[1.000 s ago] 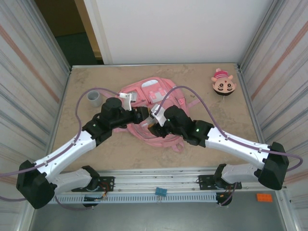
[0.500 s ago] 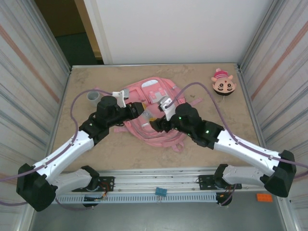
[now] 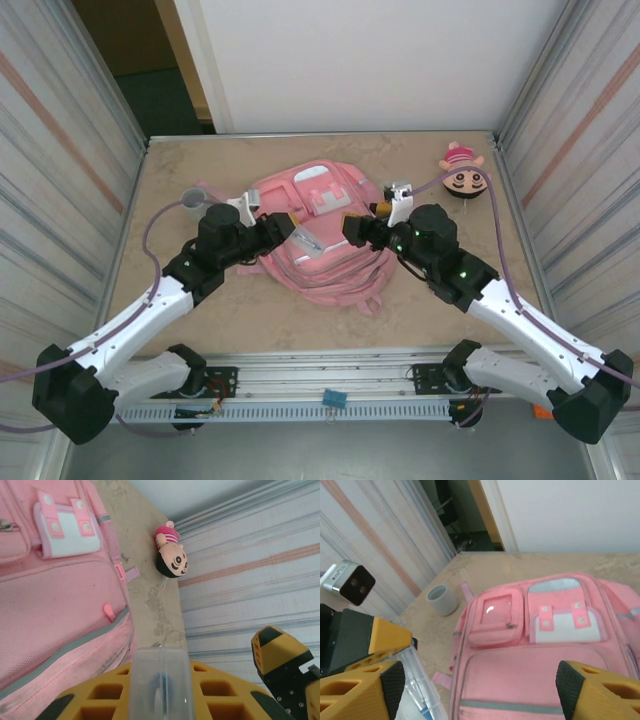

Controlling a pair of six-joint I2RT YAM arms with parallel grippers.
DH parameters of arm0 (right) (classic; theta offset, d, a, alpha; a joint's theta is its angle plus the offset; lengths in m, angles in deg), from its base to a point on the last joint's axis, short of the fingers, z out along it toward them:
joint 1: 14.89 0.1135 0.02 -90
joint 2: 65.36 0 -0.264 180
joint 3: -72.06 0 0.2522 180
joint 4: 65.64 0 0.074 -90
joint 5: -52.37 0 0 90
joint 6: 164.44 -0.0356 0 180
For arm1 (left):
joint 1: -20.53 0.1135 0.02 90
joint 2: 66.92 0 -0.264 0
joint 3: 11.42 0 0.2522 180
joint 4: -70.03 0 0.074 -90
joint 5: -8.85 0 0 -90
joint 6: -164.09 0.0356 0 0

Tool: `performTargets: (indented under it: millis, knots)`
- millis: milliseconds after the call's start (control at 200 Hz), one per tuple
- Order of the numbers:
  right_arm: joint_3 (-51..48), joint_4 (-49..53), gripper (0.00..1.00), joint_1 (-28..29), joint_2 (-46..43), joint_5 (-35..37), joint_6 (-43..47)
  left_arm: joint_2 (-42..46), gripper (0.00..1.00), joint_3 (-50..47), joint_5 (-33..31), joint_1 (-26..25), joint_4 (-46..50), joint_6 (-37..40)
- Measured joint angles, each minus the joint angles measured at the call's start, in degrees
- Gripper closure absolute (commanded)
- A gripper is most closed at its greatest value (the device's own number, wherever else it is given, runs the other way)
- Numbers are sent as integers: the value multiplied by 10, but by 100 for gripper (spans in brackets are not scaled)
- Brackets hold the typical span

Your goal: Pack the student bag

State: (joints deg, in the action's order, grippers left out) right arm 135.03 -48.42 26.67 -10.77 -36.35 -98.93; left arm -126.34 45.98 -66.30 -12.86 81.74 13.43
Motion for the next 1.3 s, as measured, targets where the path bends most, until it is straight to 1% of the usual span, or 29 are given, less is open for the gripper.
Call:
performTargets:
  millis: [150, 220, 426, 596, 737, 837, 1067, 1298]
  knots:
    - [1, 34, 23, -3, 14, 2, -49, 9, 89, -29, -6, 17, -20, -37]
    - [0, 37, 24, -19, 18, -16, -81, 12, 88, -41, -6, 27, -33, -54]
    - [-44, -38, 25, -91, 11, -99, -198, 14, 88, -68, -3, 50, -75, -104]
    - [-63, -71, 26, -120, 8, -137, -305, 14, 88, -83, -4, 52, -110, -144]
    - [-91, -127, 26, -122, 2, -155, -395, 14, 88, -102, -5, 52, -147, -180]
    - [-108, -153, 25, -122, 2, -163, -438, 14, 88, -114, -6, 52, -172, -205]
    - [-113, -191, 24, -118, 3, -174, -496, 17, 88, -134, -22, 52, -204, -240]
    - [-113, -238, 23, -80, 31, -176, -537, 28, 87, -141, -40, 57, -219, -262]
